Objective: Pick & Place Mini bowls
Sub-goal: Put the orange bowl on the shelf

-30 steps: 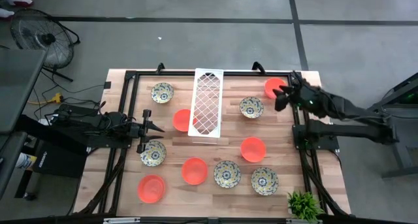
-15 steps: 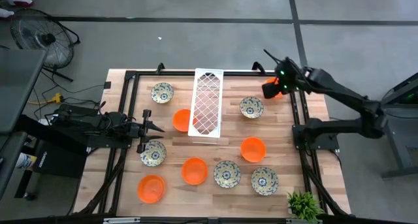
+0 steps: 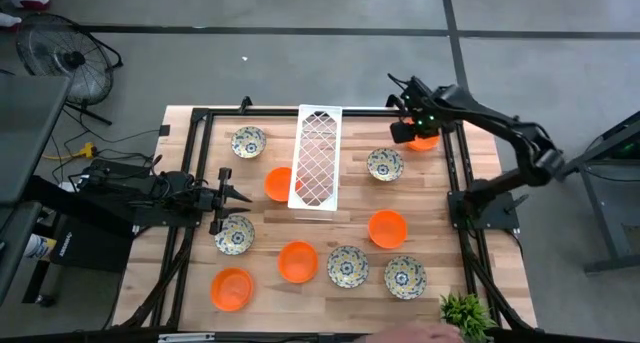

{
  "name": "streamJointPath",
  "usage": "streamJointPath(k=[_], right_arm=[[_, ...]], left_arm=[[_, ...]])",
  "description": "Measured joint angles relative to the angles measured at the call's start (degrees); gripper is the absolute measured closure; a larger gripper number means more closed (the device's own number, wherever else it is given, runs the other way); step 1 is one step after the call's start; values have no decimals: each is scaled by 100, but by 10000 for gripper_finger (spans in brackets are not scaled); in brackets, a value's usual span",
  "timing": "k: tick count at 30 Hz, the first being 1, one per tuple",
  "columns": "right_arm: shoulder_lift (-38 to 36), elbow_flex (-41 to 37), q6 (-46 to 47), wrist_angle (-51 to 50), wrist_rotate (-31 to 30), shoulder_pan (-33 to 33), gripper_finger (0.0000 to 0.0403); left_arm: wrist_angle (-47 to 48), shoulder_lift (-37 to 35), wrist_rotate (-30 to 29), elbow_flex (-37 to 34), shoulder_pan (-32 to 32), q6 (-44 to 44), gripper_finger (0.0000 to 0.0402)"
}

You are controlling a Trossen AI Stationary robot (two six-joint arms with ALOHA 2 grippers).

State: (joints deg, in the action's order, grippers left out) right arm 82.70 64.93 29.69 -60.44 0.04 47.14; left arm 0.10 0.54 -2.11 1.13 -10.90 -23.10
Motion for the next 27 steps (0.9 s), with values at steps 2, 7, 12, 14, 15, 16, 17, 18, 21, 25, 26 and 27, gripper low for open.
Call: streamJointPath(k=[2,7,12,14,15,16,17,18,21,25,26,27], right_arm=[[223,2,-69,162,43,87,217],[758,2,-159,526,31,299,217],[1222,2,-165,693,19,470,217],[1335,2,-166,748,-36,513,217],[1378,2,-166,783,-59,541,217],[1417,2,-166,812,-87,554,217],[1458,2,-168,831,-112,577,217],[1500,2,-168,843,-123,596,217],[1632,2,-170,891,-119,652,217],[1730,2,-170,913,-101,682,217],[1732,2,-168,913,-100,688,217],[1735,2,-168,913,-99,688,217]], left_arm=[[-1,0,-1,0,0,1,300],[-2,0,0,0,0,1,300],[-1,0,-1,-2,0,1,300],[0,0,-1,-1,0,1,300],[-2,0,0,0,0,1,300],[0,0,0,0,0,1,300],[-1,0,0,-1,0,-1,300],[-1,0,0,-1,0,1,300],[-1,1,-1,-1,0,0,300],[0,0,0,-2,0,-1,300],[-2,0,0,0,0,1,300],[-1,1,0,-2,0,1,300]])
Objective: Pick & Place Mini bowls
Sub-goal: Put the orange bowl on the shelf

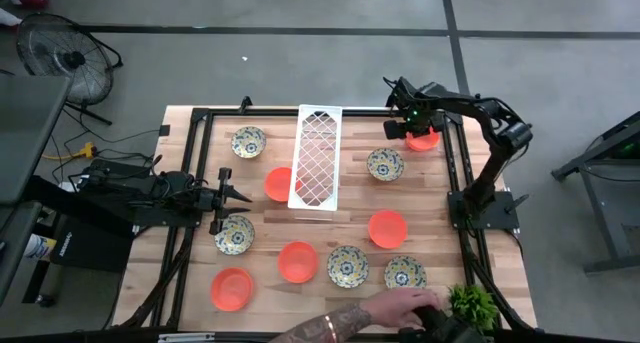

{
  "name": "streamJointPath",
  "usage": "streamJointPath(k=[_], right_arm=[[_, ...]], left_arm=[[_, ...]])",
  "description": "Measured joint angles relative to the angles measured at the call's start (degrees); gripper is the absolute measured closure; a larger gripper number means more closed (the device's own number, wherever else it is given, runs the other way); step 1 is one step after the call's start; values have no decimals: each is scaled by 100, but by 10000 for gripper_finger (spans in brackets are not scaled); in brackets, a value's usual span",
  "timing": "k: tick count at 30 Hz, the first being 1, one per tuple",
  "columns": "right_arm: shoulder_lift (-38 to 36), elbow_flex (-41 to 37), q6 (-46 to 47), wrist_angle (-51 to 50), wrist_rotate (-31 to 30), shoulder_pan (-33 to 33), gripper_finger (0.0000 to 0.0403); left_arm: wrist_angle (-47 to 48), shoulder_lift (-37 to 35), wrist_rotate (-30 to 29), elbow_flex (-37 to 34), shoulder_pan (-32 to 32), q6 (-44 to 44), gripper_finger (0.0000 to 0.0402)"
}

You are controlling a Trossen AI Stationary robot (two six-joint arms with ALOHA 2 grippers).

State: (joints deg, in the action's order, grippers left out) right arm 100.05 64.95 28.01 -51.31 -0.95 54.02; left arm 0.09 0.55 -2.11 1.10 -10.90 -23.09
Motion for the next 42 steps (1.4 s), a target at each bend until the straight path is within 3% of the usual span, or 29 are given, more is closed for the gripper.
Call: streamJointPath(k=[6,15,28,37,42], right_arm=[[0,-2,0,-2,0,-2,231],[168,-11,-149,-30,4,0,315],[165,-10,-145,-35,20,-4,394],[-180,1,-101,-85,342,-33,400],[-232,535,-283,-688,460,-151,402]], left_arm=[[-1,-1,0,2,0,0,300],[1,-1,-2,2,0,0,300],[-1,-1,-1,1,0,-1,300],[1,-1,0,0,0,0,300],[0,-1,0,2,0,0,300]])
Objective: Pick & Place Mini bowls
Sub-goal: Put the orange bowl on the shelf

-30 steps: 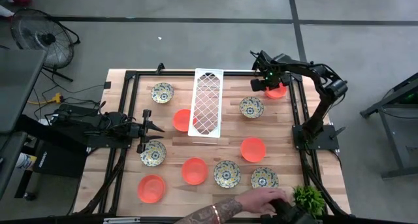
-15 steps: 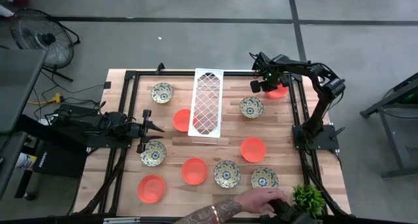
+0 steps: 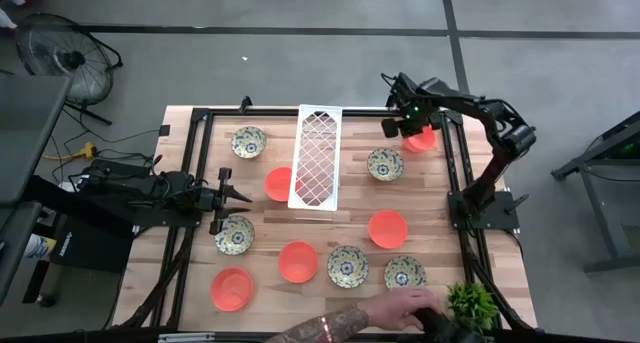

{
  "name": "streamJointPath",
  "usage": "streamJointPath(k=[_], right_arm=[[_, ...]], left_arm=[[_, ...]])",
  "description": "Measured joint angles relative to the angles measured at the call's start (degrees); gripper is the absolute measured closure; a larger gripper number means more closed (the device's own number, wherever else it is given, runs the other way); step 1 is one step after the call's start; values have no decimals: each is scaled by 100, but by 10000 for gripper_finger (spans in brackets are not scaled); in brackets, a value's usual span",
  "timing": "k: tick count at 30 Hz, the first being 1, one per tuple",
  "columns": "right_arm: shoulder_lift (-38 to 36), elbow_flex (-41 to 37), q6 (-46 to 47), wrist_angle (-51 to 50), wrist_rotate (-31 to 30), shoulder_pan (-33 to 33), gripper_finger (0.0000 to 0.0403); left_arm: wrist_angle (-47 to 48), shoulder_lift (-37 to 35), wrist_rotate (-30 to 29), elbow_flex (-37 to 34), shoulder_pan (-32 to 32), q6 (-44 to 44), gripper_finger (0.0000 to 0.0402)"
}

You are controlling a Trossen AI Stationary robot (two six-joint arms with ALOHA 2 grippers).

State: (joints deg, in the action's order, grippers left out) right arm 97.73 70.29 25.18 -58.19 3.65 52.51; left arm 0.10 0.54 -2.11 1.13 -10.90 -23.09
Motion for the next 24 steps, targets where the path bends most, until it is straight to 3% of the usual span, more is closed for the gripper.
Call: streamJointPath(k=[6,12,17,24], right_arm=[[-2,1132,-630,-763,1,-223,402],[35,2339,-2078,-1320,156,-613,402],[141,3106,-4122,-1643,338,-1015,402],[388,3827,-7798,-1904,344,-1526,403]], left_arm=[[-1,0,0,0,0,0,300],[0,1,0,-2,0,0,300],[-2,0,0,0,0,0,300],[0,1,-1,0,0,0,300]])
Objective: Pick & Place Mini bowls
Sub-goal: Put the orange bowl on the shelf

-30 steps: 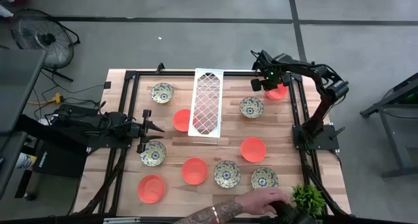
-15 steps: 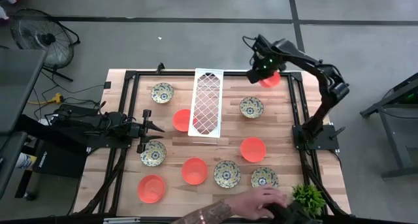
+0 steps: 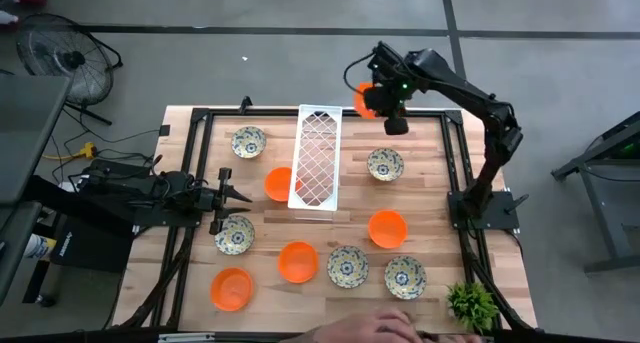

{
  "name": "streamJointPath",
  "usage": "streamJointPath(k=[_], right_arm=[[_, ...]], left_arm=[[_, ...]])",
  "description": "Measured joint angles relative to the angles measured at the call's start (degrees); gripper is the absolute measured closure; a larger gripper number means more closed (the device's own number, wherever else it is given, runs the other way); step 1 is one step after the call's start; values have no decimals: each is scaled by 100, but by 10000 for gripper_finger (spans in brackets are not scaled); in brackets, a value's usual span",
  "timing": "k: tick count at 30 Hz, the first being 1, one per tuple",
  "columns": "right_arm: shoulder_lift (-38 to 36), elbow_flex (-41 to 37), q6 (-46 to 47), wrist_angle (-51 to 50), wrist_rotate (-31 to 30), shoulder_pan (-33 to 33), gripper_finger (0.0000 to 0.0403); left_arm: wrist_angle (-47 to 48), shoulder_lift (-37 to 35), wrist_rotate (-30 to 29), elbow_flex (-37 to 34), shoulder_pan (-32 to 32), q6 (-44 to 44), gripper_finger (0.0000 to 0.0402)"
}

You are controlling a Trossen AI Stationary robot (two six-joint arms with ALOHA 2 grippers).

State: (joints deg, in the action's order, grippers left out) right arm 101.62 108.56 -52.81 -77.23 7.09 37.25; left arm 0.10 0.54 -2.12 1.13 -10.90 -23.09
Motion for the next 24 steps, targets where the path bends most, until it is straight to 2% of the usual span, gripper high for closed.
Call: streamJointPath(k=[6,11,16,24], right_arm=[[600,708,-1117,-58,-109,-203,403],[1209,1466,-1989,-20,-658,-405,403],[1649,1988,-2196,40,-844,-673,403],[1717,1999,-2277,-9,-654,-1069,403]], left_arm=[[0,-1,1,-2,0,0,300],[0,-1,0,0,0,0,300],[0,1,1,0,0,0,300],[0,0,0,-1,0,0,300]])
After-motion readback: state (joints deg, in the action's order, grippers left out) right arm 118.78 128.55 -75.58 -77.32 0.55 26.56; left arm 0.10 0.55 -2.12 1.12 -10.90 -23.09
